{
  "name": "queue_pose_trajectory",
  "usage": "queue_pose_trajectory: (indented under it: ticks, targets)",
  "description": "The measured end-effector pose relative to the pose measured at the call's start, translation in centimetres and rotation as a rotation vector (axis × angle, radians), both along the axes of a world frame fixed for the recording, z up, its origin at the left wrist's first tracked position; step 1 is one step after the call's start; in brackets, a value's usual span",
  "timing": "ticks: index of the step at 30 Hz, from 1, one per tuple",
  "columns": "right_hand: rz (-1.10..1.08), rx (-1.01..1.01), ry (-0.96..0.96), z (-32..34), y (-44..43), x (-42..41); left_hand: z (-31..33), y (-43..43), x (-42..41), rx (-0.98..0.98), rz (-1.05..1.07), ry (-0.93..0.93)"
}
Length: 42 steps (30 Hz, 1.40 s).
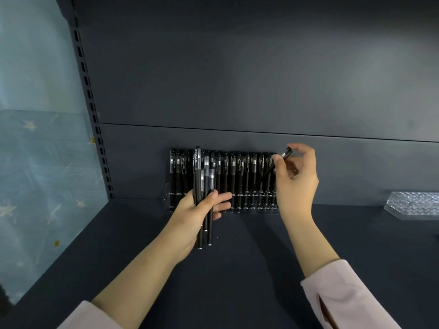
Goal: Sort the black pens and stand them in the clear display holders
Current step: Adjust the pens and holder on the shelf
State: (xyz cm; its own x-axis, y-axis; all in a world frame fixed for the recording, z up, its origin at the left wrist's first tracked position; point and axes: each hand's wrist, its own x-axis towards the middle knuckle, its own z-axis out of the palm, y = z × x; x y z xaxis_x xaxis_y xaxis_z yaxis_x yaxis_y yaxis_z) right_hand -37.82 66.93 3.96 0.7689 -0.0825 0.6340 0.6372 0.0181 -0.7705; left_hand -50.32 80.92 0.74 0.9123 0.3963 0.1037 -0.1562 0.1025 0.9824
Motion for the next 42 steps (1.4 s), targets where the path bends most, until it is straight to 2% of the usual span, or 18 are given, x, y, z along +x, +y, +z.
queue_pose_trajectory:
  ticks: [4,12,17,23,30,34,39,42]
  targets:
    - [0.025,-0.06,-0.035,-0.3,0.4,-0.2,0.0,0.2,-0.1,-0.094,-0.003,-0.032]
    - [-0.04,-0.197,-0.183,-0.4,1.2,-0.2,0.3,0.3,-0.4,-0.118,-0.068,-0.026]
    - [-0.13,-0.366,-0.318,-1.5,1.9,1.0,0.6,-0.2,-0.5,-0.172,-0.103,-0.037]
    - [-0.09,-0.556,-0.349,-2.4,2.5,2.3,0.7,-0.2,-0.4,-0.138,-0.121,-0.047]
    - [0.007,-0.488,-0.189,-1.9,1.6,2.2,0.6,-0.1,-0.6,-0.015,-0.109,-0.037]
    - [0.075,-0.343,-0.06,0.0,0.7,0.7,0.7,0.0,-0.5,-0.012,-0.092,-0.032]
    - [0.513,-0.362,0.11,1.6,0.8,-2.0,0.5,-0.4,-0.5,0.009,-0.07,-0.017]
    - [0.597,-0.393,0.178,1.1,1.2,-2.4,0.4,-0.5,-0.4,0.006,-0.059,-0.017]
